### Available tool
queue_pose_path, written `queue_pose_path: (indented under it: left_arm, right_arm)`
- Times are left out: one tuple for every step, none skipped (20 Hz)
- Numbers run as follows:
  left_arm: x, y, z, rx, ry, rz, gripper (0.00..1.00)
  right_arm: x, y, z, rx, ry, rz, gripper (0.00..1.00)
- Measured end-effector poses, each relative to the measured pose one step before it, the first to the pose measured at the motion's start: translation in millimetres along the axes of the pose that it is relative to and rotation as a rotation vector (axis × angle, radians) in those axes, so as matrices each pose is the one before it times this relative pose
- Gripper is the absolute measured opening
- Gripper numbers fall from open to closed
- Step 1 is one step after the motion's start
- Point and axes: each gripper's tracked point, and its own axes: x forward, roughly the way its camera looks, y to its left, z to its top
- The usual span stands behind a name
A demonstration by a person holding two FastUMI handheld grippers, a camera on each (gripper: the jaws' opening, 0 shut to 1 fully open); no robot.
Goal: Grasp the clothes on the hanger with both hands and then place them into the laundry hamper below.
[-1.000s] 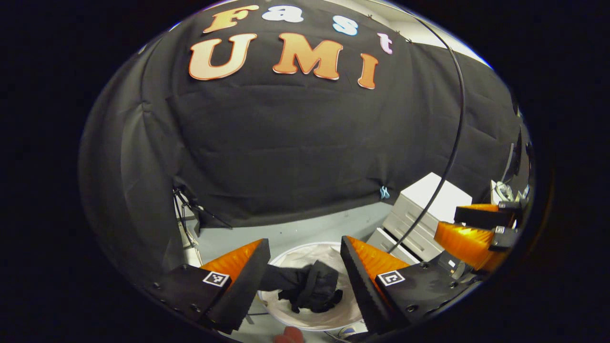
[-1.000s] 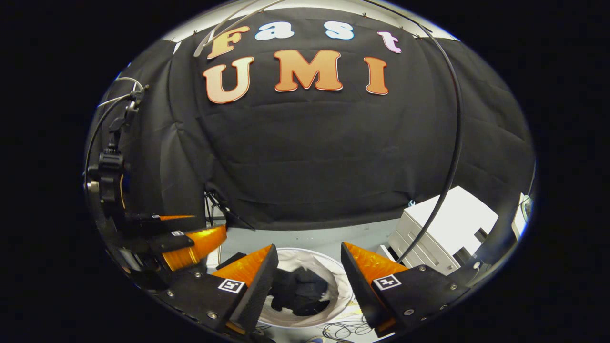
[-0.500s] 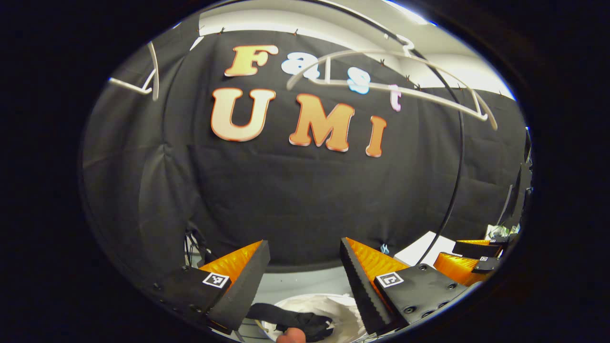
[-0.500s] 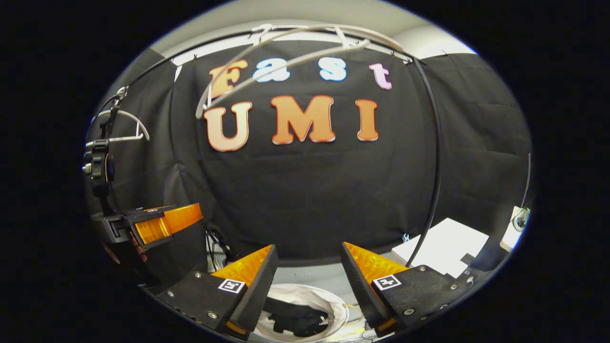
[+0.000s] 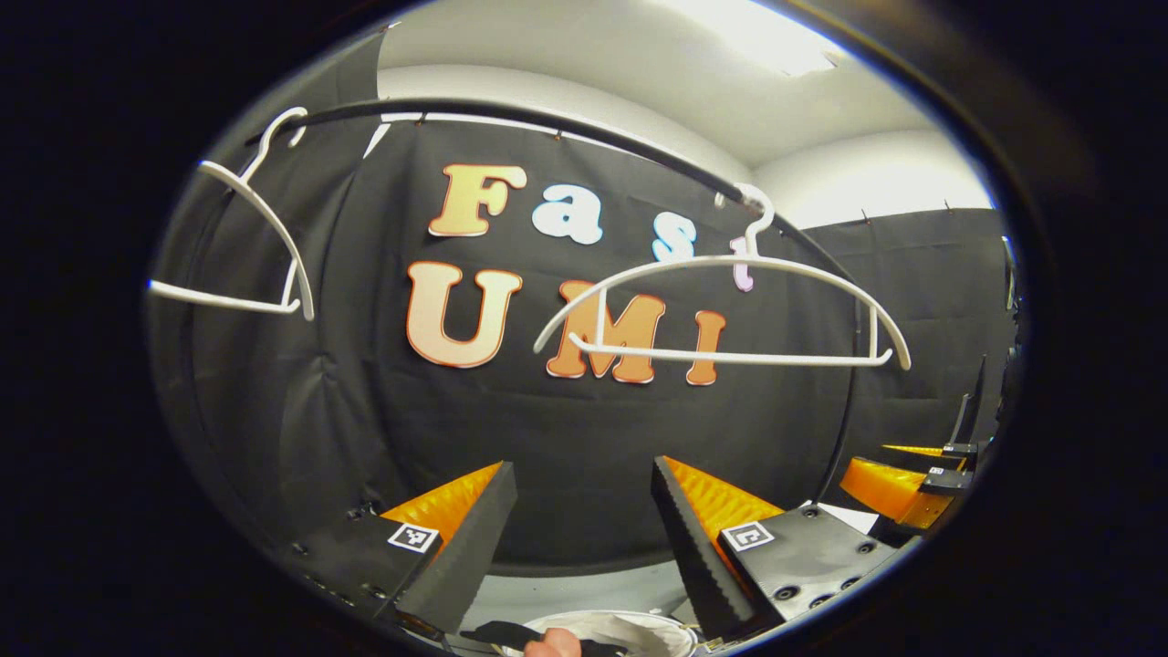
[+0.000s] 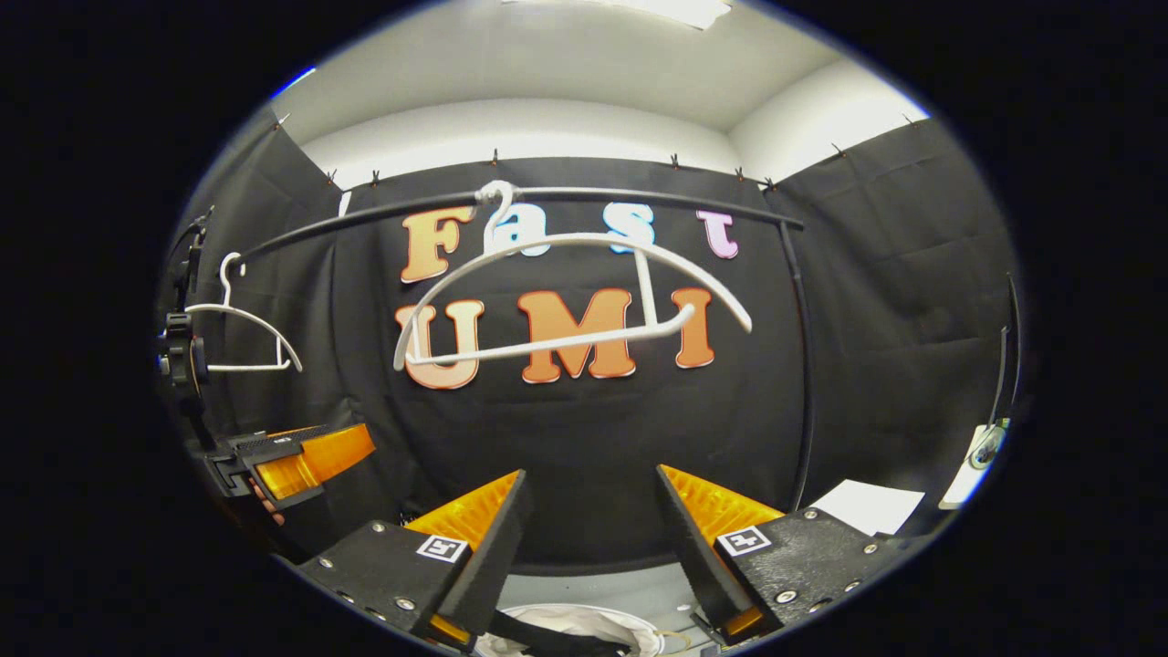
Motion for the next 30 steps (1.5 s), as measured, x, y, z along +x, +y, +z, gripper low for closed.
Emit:
queue_pose_path:
  left_arm:
    - [-4.58, -3.02, 9.5, 0.01651, -0.01652, -0.00298, 0.94]
    - [-6.88, -1.07, 5.58, 0.01299, -0.01255, -0.00219, 0.94]
    - [-2.82, -0.56, 1.95, 0.00236, -0.01216, -0.00567, 0.94]
    - [-2.24, 0.12, 3.48, -0.00713, -0.00502, -0.00139, 1.0]
    - [0.73, 1.42, -0.66, -0.01688, 0.00958, 0.00309, 0.96]
    - [0.13, -1.1, -4.75, -0.0234, 0.02607, -0.00364, 0.96]
    - [-4.08, -4.25, -4.2, -0.02086, 0.02252, -0.00428, 0.96]
    - [-1.44, -0.47, 1.68, -0.01009, -0.00061, 0.00088, 0.95]
    - [-0.23, 2.75, 2.38, -0.00162, -0.00084, 0.00817, 0.94]
    - [-0.07, 2.61, 1.28, 0.01205, -0.00481, 0.00856, 0.97]
    - [2.0, 1.36, -0.38, 0.01363, -0.00731, 0.00749, 0.96]
    - [1.37, 0.76, -3.58, 0.01136, 0.00289, 0.00451, 0.96]
    - [0.66, -0.5, -3.69, 0.00132, 0.00241, -0.00041, 0.97]
    - [0.58, -0.99, -3.7, -0.00349, 0.00915, -0.00024, 0.97]
    - [0.82, 0.24, -0.82, -0.0026, 0.00284, 0.0054, 0.97]
    - [-1.09, 1.21, -1.69, 0.00259, 0.00729, 0.00499, 0.97]
    - [0.02, -1.25, -0.6, 0.00575, -0.0054, -0.00302, 0.97]
    - [0.18, -0.44, -1.15, 0.00595, -0.00489, 0.00255, 0.97]
    - [-1.22, 2.52, -2.5, 0.00188, 0.00118, 0.01339, 0.96]
    - [0.09, 2.06, -2.51, -0.00542, 0.00385, 0.00878, 0.96]
    - [0.16, -0.96, -2.8, -0.01099, 0.00578, -0.0061, 0.94]
    - [0.78, -1.85, -0.49, -0.00462, 0.0011, -0.00803, 0.97]
    - [-0.12, -1.99, -0.9, 0.00525, 0.00334, -0.00443, 0.97]
    - [0.02, 2.0, 0.53, 0.01364, 0.00236, 0.00723, 0.97]
    - [0.16, 1.04, 0.87, 0.0031, -0.00635, 0.0016, 0.97]
    - [-0.33, -2.84, 2.77, -0.00791, -0.00955, -0.00763, 0.97]
    - [0.73, -3.52, 2.8, -0.00587, -0.00652, -0.0068, 0.97]
    - [0.96, -0.46, 0.92, 0.00055, -0.00241, -0.00091, 0.97]
    - [0.48, 0.3, -0.06, 0.00393, -0.00027, 0.00115, 0.97]
    - [0.05, -0.28, 1.64, 0.00177, -0.00414, -0.00085, 0.97]
  right_arm:
    - [-3.65, -1.28, 7.22, -0.01019, -0.01465, -0.00454, 0.78]
    - [-4.61, 0.09, 8.42, -0.01002, -0.01414, -0.00426, 0.93]
    - [-3.18, 0.52, 5.64, -0.00601, -0.01212, -0.00431, 0.87]
    - [-2.49, 2.59, 4.03, -0.00457, -0.0086, -0.00194, 0.96]
    - [-0.88, 0.76, 1.57, -0.00103, 0.00113, -0.0034, 0.91]
    - [0.63, -0.59, -3.17, 0.00469, 0.01236, -0.00622, 0.91]
    - [-0.27, 2.21, -0.97, 0.01518, 0.00605, 0.00657, 0.91]
    - [0.58, 6.0, 3.61, 0.01886, -0.0073, 0.01234, 0.85]
    - [0.52, 2.48, -0.13, 0.01855, 0.00021, 0.0105, 0.91]
    - [0.32, 0.67, -2.05, 0.01201, -0.00104, 0.00751, 0.91]
    - [1.48, -0.53, -0.38, 0.0054, -0.00634, 0.00326, 0.91]
    - [1.65, 0.52, -1.21, -0.00111, 0.00516, 0.00448, 0.91]
    - [2.13, 1.55, -6.15, -0.0075, 0.01887, 0.00689, 0.91]
    - [2.43, 3.87, -5.06, -0.01351, 0.01025, 0.0068, 0.91]
    - [0.65, 1.94, -0.05, -0.00878, -0.00876, 0.00645, 0.92]
    - [-1.66, 1.59, 2.93, 0.00315, -0.01006, 0.00621, 0.91]
    - [0.77, 0.55, 0.57, 0.01821, 0.00698, 0.00041, 0.91]
    - [-1.41, -1.1, -5.36, 0.02264, 0.01997, 0.00378, 0.91]
    - [-0.57, 0.9, -3.58, 0.00886, 0.00321, 0.01077, 0.91]
    - [-0.82, -2.62, -0.76, -0.00726, -0.00538, -0.00492, 0.91]
    - [-0.84, -5.55, -1.68, -0.01609, -0.006, -0.01564, 0.91]
    - [-2.98, -6.07, -1.86, -0.01927, 0.00056, -0.0161, 0.91]
    - [-0.63, -3.99, -1.98, -0.01494, 0.00248, -0.01229, 0.91]
    - [-3.04, 1.96, -1.62, -0.00543, 0.00289, -0.00248, 0.91]
    - [-0.74, 1.64, -0.82, 0.00275, 0.00382, 0.00164, 0.91]
    - [-2.16, 0.56, 1.99, 0.00362, -0.00275, 0.00306, 0.91]
    - [-1.17, 0.81, 1.37, 0.00083, -0.00111, -0.00046, 0.91]
    - [0.19, -0.29, 0.85, -0.00304, 0.00064, 0.00155, 0.91]
    - [0.1, 0.61, 0.7, -0.00311, -0.00054, 0.00194, 0.91]
    - [-0.46, 1.32, 0.07, 0.00127, -0.00058, 0.00167, 0.91]
